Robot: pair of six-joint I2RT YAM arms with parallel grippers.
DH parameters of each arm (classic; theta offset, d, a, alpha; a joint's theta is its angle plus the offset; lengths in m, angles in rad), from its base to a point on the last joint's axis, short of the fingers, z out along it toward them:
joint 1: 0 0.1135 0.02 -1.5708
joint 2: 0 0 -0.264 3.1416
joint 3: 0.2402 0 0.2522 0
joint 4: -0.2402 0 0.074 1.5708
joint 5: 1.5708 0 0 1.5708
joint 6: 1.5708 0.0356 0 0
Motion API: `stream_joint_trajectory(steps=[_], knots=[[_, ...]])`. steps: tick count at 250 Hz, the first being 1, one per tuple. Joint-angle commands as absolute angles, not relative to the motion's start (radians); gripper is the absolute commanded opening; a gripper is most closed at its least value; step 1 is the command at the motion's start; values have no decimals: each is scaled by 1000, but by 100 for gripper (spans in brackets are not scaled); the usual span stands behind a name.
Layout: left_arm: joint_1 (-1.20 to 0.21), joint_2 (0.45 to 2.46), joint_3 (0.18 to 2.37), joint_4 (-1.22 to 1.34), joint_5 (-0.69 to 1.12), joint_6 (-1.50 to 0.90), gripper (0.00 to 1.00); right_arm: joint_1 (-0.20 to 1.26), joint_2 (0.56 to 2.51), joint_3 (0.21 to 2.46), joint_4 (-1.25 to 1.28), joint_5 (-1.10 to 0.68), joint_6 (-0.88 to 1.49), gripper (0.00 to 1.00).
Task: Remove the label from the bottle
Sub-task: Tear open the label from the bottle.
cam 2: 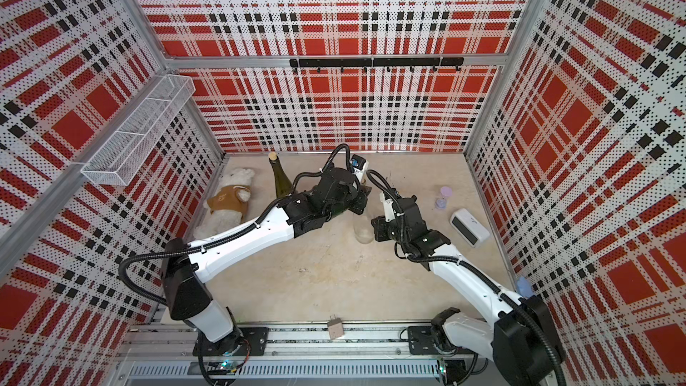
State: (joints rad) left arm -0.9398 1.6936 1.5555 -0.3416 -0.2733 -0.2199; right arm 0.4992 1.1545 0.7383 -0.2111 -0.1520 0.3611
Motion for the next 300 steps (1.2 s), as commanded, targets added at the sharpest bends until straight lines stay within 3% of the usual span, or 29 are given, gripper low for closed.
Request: stream_joint_trajectory(steps=[1, 69, 300], knots=[[-952, 1697, 1588, -332, -263, -233, 25, 503, 1148, 735, -156, -136, 366, 9], [-947, 1700, 1588, -341, -239, -202, 25, 499, 1108, 720, -174, -131, 359, 0], [-887, 1709, 1576, -327, 75, -26, 26, 388, 988, 652, -273, -274, 238, 0]])
